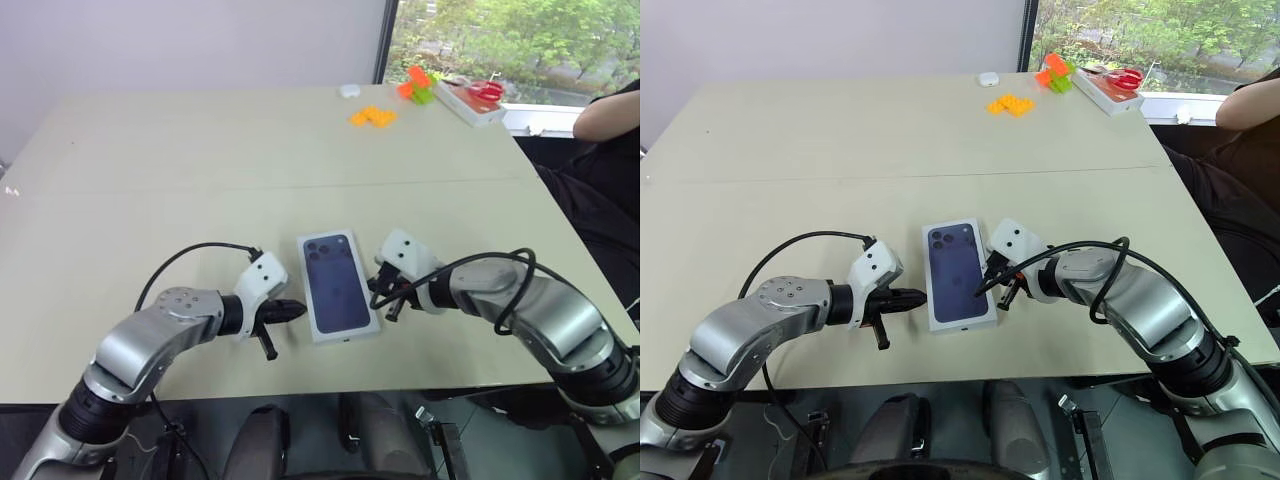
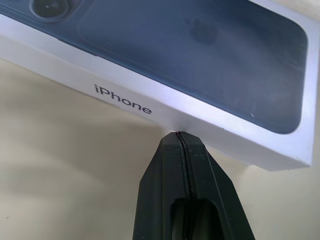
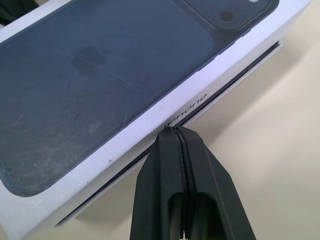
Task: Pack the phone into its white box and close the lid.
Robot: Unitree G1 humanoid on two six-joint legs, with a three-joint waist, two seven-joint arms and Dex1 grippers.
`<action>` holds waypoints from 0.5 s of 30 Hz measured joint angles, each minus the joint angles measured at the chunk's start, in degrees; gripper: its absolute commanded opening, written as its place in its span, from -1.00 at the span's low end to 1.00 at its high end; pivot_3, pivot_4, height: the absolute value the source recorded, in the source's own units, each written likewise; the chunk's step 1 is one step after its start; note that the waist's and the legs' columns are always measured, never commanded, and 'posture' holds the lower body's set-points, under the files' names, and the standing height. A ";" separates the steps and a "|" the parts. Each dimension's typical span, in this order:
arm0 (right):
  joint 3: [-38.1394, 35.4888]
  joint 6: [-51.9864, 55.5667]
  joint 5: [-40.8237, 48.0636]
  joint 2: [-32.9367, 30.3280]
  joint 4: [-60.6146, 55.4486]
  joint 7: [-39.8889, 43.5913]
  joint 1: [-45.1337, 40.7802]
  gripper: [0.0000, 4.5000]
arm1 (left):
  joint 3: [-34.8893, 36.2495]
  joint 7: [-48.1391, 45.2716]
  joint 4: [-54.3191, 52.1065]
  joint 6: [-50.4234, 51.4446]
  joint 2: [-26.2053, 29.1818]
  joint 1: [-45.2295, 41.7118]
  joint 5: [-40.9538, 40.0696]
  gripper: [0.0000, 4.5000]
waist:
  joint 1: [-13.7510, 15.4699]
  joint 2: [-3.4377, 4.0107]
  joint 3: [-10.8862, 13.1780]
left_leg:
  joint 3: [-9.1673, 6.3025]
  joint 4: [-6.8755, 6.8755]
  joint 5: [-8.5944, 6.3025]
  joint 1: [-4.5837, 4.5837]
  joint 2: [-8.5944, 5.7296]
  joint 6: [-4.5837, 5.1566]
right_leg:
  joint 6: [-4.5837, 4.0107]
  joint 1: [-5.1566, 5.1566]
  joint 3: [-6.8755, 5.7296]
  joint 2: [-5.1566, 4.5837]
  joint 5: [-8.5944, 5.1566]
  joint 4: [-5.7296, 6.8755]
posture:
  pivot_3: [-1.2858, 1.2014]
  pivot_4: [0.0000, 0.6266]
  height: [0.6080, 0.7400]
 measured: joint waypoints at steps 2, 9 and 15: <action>0.00 0.08 0.01 0.13 -0.06 0.02 0.06 -0.99 | 0.00 0.13 0.51 -0.07 -0.23 0.00 0.41 -1.00 | -0.02 0.00 0.00 | 0.00 0.00 0.00 0.00 0.00 0.00 | 0.00 0.00 0.00 0.00 0.00 0.00 | 0.03 -0.52 1.00; 0.00 0.48 -0.08 0.13 -0.10 0.02 0.66 -0.99 | 0.00 -0.31 0.62 -0.77 -0.28 0.00 0.56 -1.00 | 0.00 0.00 0.00 | 0.00 0.00 0.00 0.00 0.00 0.00 | 0.03 0.00 0.01 -0.01 0.02 0.01 | 0.03 -0.52 1.00; -0.05 0.43 -0.51 0.15 -0.18 0.01 1.25 -0.99 | -0.02 -0.31 0.78 -0.78 -0.47 -0.21 0.61 -1.00 | 0.01 -0.01 0.00 | 0.00 0.00 0.00 0.01 0.00 0.00 | 0.04 0.01 0.01 0.00 0.03 0.01 | 0.03 -0.52 1.00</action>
